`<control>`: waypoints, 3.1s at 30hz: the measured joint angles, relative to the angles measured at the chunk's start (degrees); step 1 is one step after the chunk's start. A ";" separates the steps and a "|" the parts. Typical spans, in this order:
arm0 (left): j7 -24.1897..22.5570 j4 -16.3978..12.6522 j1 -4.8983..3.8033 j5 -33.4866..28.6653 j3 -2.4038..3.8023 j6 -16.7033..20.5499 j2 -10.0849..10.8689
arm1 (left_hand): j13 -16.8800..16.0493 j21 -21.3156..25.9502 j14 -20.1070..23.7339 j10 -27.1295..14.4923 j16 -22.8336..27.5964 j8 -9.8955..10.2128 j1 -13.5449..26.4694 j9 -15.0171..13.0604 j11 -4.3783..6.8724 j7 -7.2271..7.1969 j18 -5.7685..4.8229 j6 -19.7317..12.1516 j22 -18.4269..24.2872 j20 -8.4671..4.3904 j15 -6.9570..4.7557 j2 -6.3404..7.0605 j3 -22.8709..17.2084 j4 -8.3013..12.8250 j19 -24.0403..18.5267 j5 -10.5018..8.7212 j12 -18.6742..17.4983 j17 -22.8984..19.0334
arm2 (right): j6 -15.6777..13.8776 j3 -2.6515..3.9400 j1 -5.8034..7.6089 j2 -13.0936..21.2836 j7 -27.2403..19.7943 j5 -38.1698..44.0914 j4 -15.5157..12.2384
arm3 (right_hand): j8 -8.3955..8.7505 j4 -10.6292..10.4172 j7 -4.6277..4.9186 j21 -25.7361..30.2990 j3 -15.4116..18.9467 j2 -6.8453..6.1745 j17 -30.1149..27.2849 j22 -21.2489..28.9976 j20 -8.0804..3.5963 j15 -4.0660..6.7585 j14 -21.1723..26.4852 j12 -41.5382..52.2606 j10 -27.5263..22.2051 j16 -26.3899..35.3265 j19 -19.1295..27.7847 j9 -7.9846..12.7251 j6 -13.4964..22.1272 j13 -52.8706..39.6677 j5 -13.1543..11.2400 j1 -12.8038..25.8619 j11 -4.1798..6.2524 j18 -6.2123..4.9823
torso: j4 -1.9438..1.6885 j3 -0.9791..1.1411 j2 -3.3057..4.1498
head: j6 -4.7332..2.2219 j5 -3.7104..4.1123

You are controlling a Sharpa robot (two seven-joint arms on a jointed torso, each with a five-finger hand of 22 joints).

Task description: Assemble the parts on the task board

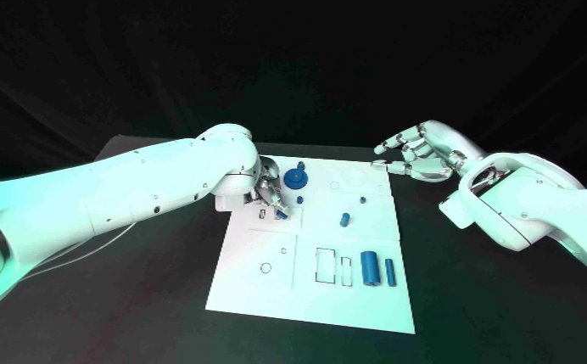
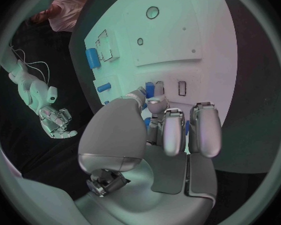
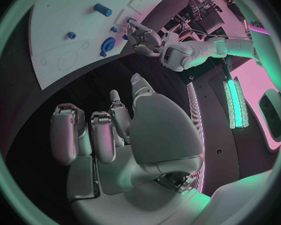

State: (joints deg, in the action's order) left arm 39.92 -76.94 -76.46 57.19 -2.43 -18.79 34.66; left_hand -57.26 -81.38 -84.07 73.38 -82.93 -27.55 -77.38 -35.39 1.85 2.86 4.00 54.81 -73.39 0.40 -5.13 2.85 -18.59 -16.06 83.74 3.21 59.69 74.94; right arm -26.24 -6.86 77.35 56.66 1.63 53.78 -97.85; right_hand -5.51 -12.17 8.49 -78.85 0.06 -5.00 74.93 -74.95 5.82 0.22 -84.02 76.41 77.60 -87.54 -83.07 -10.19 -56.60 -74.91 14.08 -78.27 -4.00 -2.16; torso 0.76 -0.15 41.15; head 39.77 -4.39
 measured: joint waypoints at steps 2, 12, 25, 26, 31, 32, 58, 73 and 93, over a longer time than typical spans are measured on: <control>0.01 -0.81 0.00 -0.36 0.12 0.40 0.94 | -0.03 0.00 0.00 0.00 0.00 0.00 1.27 -0.44 0.00 -0.01 0.00 0.02 -0.07 0.00 0.00 1.27 -3.31 0.90 0.00 0.00 0.00 0.00 | 0.01 0.00 0.00 0.01 0.01 0.00 0.04 | 0.00 0.00 0.00 0.00 0.00 0.00 0.00 0.00 0.00 0.00 0.00 0.00 0.00 0.00 0.00 0.00 0.00 0.00 0.00 0.00 0.00 0.00 | -0.05 0.00 -0.02 | -0.05 -0.05; 0.05 -4.49 -0.01 -0.69 0.31 3.35 4.69 | -0.97 -0.19 0.00 0.95 0.23 -0.63 4.67 -1.83 0.11 -0.19 0.00 0.41 -0.45 0.00 0.00 3.83 -8.91 1.82 0.00 -0.02 0.45 -0.01 | 0.04 -0.02 -0.01 0.03 0.05 0.00 0.17 | 0.00 0.00 0.00 0.00 0.00 0.23 -0.01 0.01 0.00 0.00 0.00 0.00 0.00 0.00 0.00 0.01 0.00 0.00 0.24 -0.23 0.00 0.00 | -0.46 0.11 -0.28 | 0.01 -0.21; 0.07 -5.79 0.97 0.29 0.33 7.35 5.12 | -1.31 -0.21 0.00 1.36 0.23 -0.96 5.74 -2.27 0.12 -0.28 0.01 0.52 -0.46 0.00 0.00 4.15 -10.64 2.90 0.00 -0.07 0.88 -0.02 | 0.10 -0.04 -0.10 0.07 0.08 0.00 0.35 | 0.00 0.00 0.00 0.00 0.00 0.23 -0.01 0.02 0.00 0.00 0.00 0.00 0.00 0.00 0.00 0.01 0.00 0.01 0.23 -0.23 0.00 0.00 | -0.45 0.09 -0.32 | 0.00 -0.38; 0.07 -5.66 1.14 0.43 0.33 7.54 5.00 | -1.31 -0.21 0.00 1.36 0.23 -0.96 5.81 -2.34 0.12 -0.28 0.00 0.52 -0.46 0.00 0.00 4.11 -10.66 2.93 0.00 -0.07 0.88 -0.02 | 0.11 -0.04 -0.11 0.06 0.08 0.02 0.36 | 0.00 0.00 0.00 0.00 0.00 0.23 -0.01 0.02 0.00 0.00 0.00 0.00 0.00 0.00 0.00 0.01 0.00 0.01 0.23 -0.23 0.00 0.00 | -0.43 0.09 -0.31 | -0.01 -0.38; 0.07 -5.05 1.94 1.25 0.32 8.13 4.37 | -1.38 -0.21 0.00 1.36 0.23 -1.24 5.92 -2.34 0.12 -0.28 0.00 0.52 -0.53 0.00 0.00 4.23 -10.86 3.13 0.00 -0.13 0.88 -0.02 | 0.14 -0.05 -0.12 0.04 0.11 0.11 0.38 | 0.00 0.00 0.00 0.21 0.00 0.23 -0.02 0.03 0.00 0.00 0.00 0.00 0.00 0.00 0.00 0.02 0.00 0.01 0.23 -0.23 0.00 0.00 | -0.40 0.09 -0.25 | 0.11 -0.46; 0.07 -4.95 2.09 1.45 0.32 8.22 4.26 | -1.39 -0.21 0.00 1.36 0.23 -1.25 5.96 -2.34 0.11 -0.28 0.00 0.52 -0.53 0.00 0.00 4.26 -10.91 3.18 0.00 -0.13 0.88 -0.02 | 0.14 -0.05 -0.13 0.04 0.11 0.12 0.38 | 0.00 0.00 0.00 0.21 0.00 0.23 -0.02 0.03 0.00 0.00 0.00 0.00 0.00 0.00 0.00 0.01 0.00 0.01 0.23 -0.23 0.00 0.00 | -0.40 0.09 -0.25 | 0.15 -0.48; 0.07 -4.73 2.93 4.87 0.34 9.05 3.84 | -1.61 -0.21 0.00 1.57 0.23 -1.53 7.20 -2.90 0.32 -0.47 0.00 0.73 -0.51 -0.21 0.01 5.03 -12.25 4.21 0.21 -0.45 1.13 -0.03 | 0.29 -0.07 -0.17 0.01 0.19 0.26 0.42 | 0.00 0.00 0.00 0.21 0.00 0.23 -0.02 0.04 0.00 0.00 0.00 0.00 0.00 0.00 0.00 0.03 0.00 -0.02 0.23 -0.23 0.00 0.00 | -0.38 0.15 -0.28 | 0.36 -0.44; 0.08 -4.83 2.92 4.92 0.36 8.47 3.70 | -1.91 -0.20 0.00 2.15 0.23 -2.51 10.81 -3.77 0.50 -0.83 0.00 1.28 -0.68 -0.21 0.01 5.76 -13.06 5.24 0.21 -0.51 1.55 -0.02 | 0.37 -0.08 -0.19 0.05 0.23 0.29 0.37 | 0.00 0.00 0.00 0.21 0.00 0.23 0.02 0.00 0.00 -0.01 0.00 0.00 0.00 0.22 0.00 -0.04 0.00 -0.03 0.44 -0.23 0.00 0.00 | -0.41 0.14 -0.28 | 0.52 -0.48; 0.10 -3.08 2.96 5.80 0.34 7.11 2.59 | -3.09 -0.50 0.21 2.79 0.23 -2.83 11.90 -4.06 0.73 -1.42 0.01 2.05 -1.30 -0.21 -0.20 5.69 -11.62 4.89 0.21 -0.50 2.88 0.00 | 0.47 -0.08 -0.19 0.12 0.31 0.34 0.29 | 0.00 0.00 0.00 0.21 0.00 0.23 0.00 0.01 0.00 -0.01 0.00 0.00 0.00 0.22 0.00 -0.03 0.00 -0.01 0.44 -0.23 0.00 0.00 | -0.37 0.14 -0.25 | 0.83 -0.29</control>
State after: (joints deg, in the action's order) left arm 40.01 -80.02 -73.50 63.00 -2.09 -11.67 37.25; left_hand -60.34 -81.87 -83.86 76.17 -82.71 -30.37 -65.47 -39.45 2.58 1.44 4.01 56.86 -74.69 0.19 -5.32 8.53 -30.21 -11.16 83.95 2.71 62.57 74.94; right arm -25.77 -6.94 77.16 56.78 1.93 54.12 -97.56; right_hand -5.51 -12.17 8.49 -78.64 0.06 -4.77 74.93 -74.93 5.82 0.22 -84.02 76.41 77.60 -87.32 -83.07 -10.22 -56.60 -74.93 14.52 -78.50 -4.00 -2.16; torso 0.39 -0.01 40.90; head 40.61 -4.67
